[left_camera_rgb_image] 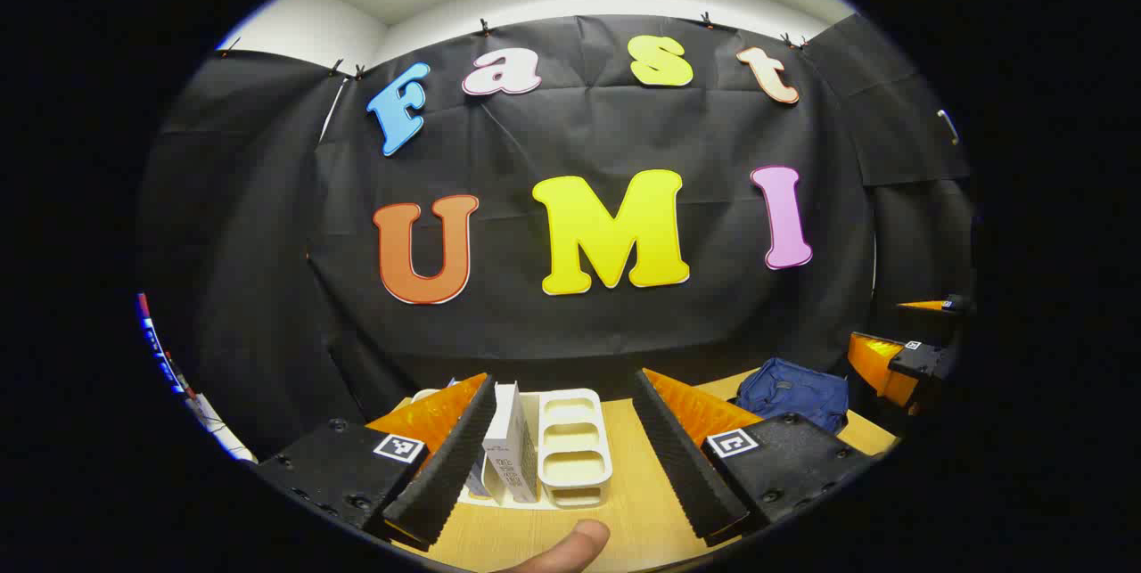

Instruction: Open the schoolbag, grab two books from the bookshelf and put them into the schoolbag.

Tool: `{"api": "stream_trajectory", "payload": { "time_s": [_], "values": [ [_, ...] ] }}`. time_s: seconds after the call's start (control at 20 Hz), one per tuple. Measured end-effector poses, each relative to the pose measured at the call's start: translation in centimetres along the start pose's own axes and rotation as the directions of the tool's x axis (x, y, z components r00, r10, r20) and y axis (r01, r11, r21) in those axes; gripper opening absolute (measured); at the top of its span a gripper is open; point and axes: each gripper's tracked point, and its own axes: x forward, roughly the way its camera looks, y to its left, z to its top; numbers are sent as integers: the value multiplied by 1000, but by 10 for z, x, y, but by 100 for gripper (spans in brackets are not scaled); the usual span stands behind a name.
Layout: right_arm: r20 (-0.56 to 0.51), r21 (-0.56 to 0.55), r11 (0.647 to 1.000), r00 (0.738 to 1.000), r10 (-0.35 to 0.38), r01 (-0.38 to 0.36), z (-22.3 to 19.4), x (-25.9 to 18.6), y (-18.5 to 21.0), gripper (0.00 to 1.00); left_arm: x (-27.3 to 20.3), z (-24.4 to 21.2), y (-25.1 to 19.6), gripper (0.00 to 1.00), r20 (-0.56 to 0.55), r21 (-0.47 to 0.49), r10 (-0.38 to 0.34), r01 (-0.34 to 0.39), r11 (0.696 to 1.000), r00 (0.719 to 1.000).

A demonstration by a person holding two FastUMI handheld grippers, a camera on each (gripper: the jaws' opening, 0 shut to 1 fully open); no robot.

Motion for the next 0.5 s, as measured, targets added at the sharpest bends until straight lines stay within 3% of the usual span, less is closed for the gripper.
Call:
{"api": "stream_trajectory", "payload": {
  "time_s": [0.05, 0.1, 0.15, 0.5],
  "values": [
    [0, -22, 1000, 1000, -14, 14, -3, 4, -3, 97, 1, -1, 3, 94, -3, -3, -5, 5, 1000, 1000],
    [4, -35, 999, 1000, -18, 18, -4, 6, -3, 94, 2, -2, 3, 99, -1, -6, -9, 9, 1000, 1000],
    [2, -42, 999, 1000, -17, 17, -3, 9, -2, 98, 4, -2, 5, 99, -1, -7, -9, 9, 1000, 1000],
    [-25, -42, 999, 1000, 5, -6, -9, 19, -1, 95, 11, -8, 11, 99, -17, -31, 29, -29, 999, 999]
  ]
}}
